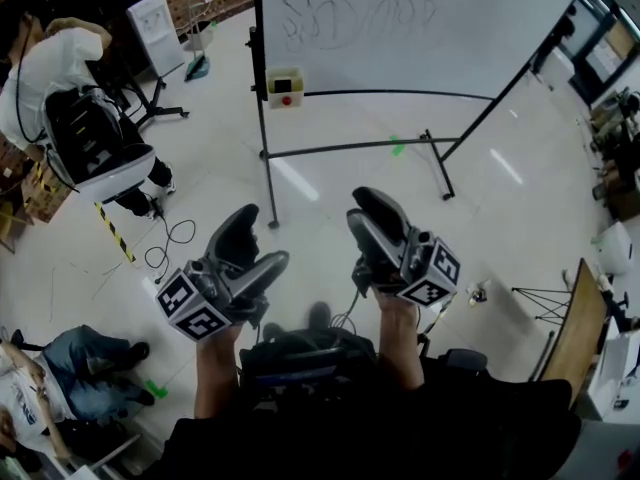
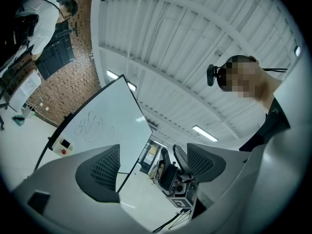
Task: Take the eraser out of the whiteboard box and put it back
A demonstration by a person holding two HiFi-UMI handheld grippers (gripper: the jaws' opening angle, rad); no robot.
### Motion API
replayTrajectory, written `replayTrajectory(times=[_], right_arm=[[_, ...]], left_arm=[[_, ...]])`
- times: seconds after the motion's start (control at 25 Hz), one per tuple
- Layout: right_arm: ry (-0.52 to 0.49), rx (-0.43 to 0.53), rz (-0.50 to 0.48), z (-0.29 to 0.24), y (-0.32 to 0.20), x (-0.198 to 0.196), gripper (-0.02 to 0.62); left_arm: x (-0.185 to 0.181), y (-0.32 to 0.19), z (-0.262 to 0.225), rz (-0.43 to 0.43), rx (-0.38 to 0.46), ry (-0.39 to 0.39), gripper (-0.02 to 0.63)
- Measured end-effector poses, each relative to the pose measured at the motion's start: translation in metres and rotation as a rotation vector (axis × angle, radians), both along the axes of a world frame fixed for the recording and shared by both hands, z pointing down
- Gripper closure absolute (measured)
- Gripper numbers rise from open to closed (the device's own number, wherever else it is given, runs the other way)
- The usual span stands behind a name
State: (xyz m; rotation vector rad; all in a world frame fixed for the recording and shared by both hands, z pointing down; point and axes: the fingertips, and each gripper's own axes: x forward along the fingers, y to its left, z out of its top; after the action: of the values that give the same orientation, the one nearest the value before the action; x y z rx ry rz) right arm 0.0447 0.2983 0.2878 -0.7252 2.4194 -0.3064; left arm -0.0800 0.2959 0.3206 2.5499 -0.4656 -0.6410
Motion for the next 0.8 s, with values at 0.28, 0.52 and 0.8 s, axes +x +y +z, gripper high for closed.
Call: replayTrajectory(times=[0.28, 0.52, 0.8], right_arm=[[0.021, -0.023, 0.028, 0.005, 0.018, -0.048, 0.419], [0.054, -0.054, 0.069, 0.015, 0.04, -0.07, 0.419], [0.083, -0.006, 0.057, 0.004, 0.051, -0.085, 0.419]], left_arm=[[-0.046, 0.009, 0.012, 0.029, -0.039, 0.028, 0.178], [-0.065, 0.023, 0.025, 0.073, -0.066, 0.049, 0.178], [-0.071, 0.029, 0.021, 0.089, -0.05, 0.061, 0.178]])
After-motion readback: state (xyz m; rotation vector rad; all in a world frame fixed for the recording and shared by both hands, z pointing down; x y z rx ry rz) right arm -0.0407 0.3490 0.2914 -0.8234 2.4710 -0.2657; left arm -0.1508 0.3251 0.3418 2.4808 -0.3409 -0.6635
